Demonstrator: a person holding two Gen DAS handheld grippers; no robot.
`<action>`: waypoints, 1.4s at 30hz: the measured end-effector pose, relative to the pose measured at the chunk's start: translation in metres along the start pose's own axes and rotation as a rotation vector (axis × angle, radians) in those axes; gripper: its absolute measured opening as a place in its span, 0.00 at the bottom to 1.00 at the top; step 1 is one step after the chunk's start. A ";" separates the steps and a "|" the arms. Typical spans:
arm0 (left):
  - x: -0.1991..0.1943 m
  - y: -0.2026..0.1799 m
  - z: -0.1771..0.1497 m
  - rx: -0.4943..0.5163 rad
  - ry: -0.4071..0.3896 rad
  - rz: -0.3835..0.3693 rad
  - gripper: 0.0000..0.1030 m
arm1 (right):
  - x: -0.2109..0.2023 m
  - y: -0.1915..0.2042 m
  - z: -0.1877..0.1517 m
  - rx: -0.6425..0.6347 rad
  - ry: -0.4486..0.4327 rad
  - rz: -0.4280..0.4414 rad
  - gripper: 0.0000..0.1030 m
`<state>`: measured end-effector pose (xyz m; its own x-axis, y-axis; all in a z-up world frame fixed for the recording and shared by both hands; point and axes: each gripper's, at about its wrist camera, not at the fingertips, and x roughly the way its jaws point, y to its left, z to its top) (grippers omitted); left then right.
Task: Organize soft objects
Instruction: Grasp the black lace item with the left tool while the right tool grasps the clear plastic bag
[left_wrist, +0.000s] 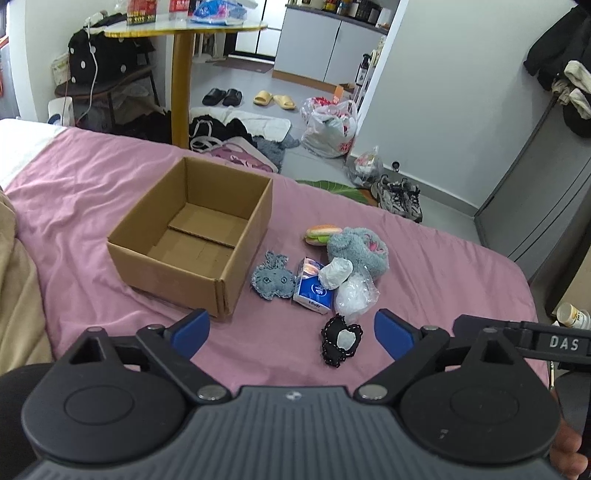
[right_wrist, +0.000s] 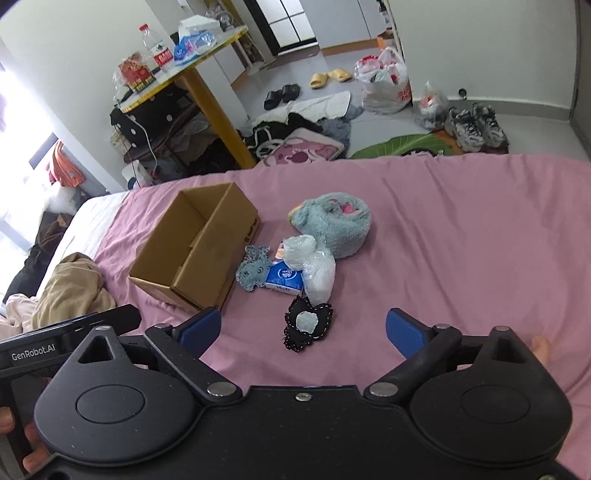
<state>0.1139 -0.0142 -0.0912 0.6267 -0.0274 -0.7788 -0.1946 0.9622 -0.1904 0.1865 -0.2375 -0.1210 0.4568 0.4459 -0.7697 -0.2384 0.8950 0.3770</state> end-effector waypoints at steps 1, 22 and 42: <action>0.005 -0.001 0.001 -0.005 0.007 0.000 0.89 | 0.005 -0.002 0.001 0.002 0.006 0.000 0.91; 0.114 -0.036 -0.005 -0.047 0.200 0.021 0.57 | 0.068 -0.032 0.035 0.137 0.090 0.106 0.69; 0.188 -0.058 -0.014 0.028 0.302 0.077 0.57 | 0.121 -0.050 0.052 0.195 0.179 0.151 0.59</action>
<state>0.2322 -0.0794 -0.2349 0.3579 -0.0295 -0.9333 -0.2088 0.9717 -0.1108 0.2985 -0.2278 -0.2064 0.2666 0.5802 -0.7696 -0.1146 0.8119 0.5724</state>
